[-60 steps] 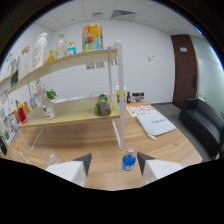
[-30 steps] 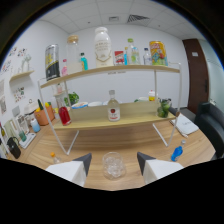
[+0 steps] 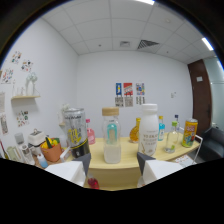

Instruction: Make me a cup of Mount Fuji.

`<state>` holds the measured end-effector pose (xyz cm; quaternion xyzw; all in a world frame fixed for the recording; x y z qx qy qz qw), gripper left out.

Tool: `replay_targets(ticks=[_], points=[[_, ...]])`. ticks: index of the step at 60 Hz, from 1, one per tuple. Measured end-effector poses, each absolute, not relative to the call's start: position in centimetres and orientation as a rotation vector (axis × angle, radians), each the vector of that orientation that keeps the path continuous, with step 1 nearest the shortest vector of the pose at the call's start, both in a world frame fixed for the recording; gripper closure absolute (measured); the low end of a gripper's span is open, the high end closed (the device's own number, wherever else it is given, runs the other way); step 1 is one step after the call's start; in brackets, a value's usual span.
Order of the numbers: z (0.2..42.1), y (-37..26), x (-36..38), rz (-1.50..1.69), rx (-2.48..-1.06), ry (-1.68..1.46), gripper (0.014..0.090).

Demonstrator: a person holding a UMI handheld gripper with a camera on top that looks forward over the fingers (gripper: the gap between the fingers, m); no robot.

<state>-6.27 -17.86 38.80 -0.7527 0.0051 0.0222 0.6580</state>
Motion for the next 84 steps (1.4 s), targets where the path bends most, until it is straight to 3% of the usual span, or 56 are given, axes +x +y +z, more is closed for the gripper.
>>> replay_targets(ticks=[8,16,22,25,42,57,65,84], points=[[40.2,-13.8,-6.5,0.038,-1.716,0.023,0.0218],[40.1,-10.9,-7.0,0.051,-1.748,0.031,0.0332],[39.7,-9.5,-6.8,0.028,-1.769,0.048,0.0564],[39.2,-9.2,-6.6,0.006,-1.787,0.052,0.0628],[39.7,-10.6,-6.7,0.048,-1.792,0.119,0.0663],[41.0,-16.9,-6.4,0.046,-1.695,0.093,0.0671],[36.6,-20.2,-5.9,0.028,-1.724,0.091,0.0673],[20.4,-23.0,-7.6,0.123,-1.870,0.111,0.0672]])
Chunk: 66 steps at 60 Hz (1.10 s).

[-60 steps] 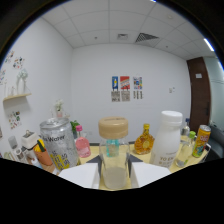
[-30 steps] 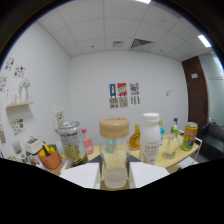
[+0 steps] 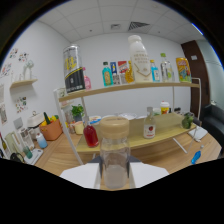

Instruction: Make me a cup of Mount Fuji.

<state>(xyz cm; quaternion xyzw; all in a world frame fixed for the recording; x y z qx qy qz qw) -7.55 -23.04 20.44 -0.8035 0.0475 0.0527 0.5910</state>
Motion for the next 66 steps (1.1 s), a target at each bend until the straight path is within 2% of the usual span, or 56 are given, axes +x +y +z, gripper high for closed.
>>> replay_targets(ticks=[12,25,42,55,66], points=[[13.9,-22.9,-8.1,0.194,-1.950,0.166,0.0672],[11.1,-22.3,-8.1,0.506,-1.946,0.475,0.0670],[11.2,-21.4,-7.1,1.036,-1.703,1.006,0.0671],[12.8,-20.9,-6.9,1.376,-1.486,1.248,0.0673],[13.6,-20.7,-6.4,1.544,-1.310,1.402,0.0675]])
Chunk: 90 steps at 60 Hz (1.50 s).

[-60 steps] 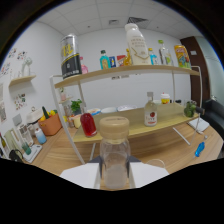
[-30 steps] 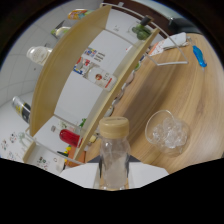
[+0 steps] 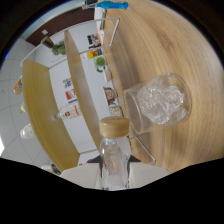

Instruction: Make me a cup of Mount Fuji.

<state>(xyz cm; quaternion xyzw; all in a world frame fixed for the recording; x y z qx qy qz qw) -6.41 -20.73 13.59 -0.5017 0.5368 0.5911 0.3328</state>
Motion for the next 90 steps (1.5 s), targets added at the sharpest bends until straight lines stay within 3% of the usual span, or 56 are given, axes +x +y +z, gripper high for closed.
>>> replay_targets(ticks=[13,20,29,39,52,63,79,90], points=[[13.6,-21.0,-6.9,1.509,-1.373,1.359,0.0672],[14.8,-21.2,-7.3,1.387,-1.496,1.214,0.0672],[18.0,-21.4,-6.8,0.947,-1.671,0.803,0.0669],[19.9,-20.9,-6.9,0.401,-1.743,0.341,0.0670],[13.6,-19.6,-9.2,0.140,-1.860,0.045,0.0673],[8.5,-19.0,-9.5,0.075,-1.949,-0.006,0.0672],[5.4,-19.5,-10.1,0.106,-2.011,-0.020,0.0659],[5.6,-20.7,-10.3,0.087,-1.975,-0.059,0.0638]])
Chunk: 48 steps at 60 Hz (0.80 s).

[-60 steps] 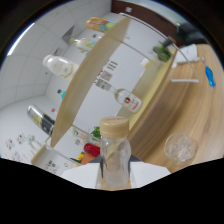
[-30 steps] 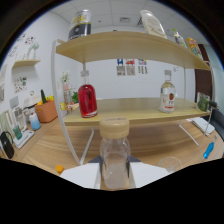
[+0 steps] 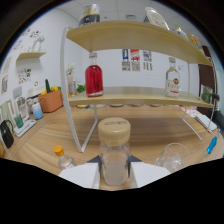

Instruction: Make me a cup of Mount Fuji.

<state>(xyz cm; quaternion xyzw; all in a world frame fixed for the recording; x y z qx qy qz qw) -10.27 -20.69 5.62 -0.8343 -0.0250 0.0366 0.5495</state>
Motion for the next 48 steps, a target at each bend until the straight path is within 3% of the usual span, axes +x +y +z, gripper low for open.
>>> replay_targets(ticks=[11,14,19,21,48], points=[[4.9,-21.7,-10.3,0.101,-2.012,-0.030,0.0603],[4.4,-21.9,-10.1,0.104,-2.045,-0.015,0.0518],[4.6,-22.5,-10.1,0.125,-2.067,-0.003,0.0239],[5.0,-22.8,-9.9,0.120,-2.069,0.005,0.0181],[17.6,-30.1,-5.3,0.003,-1.981,0.006,0.0184]])
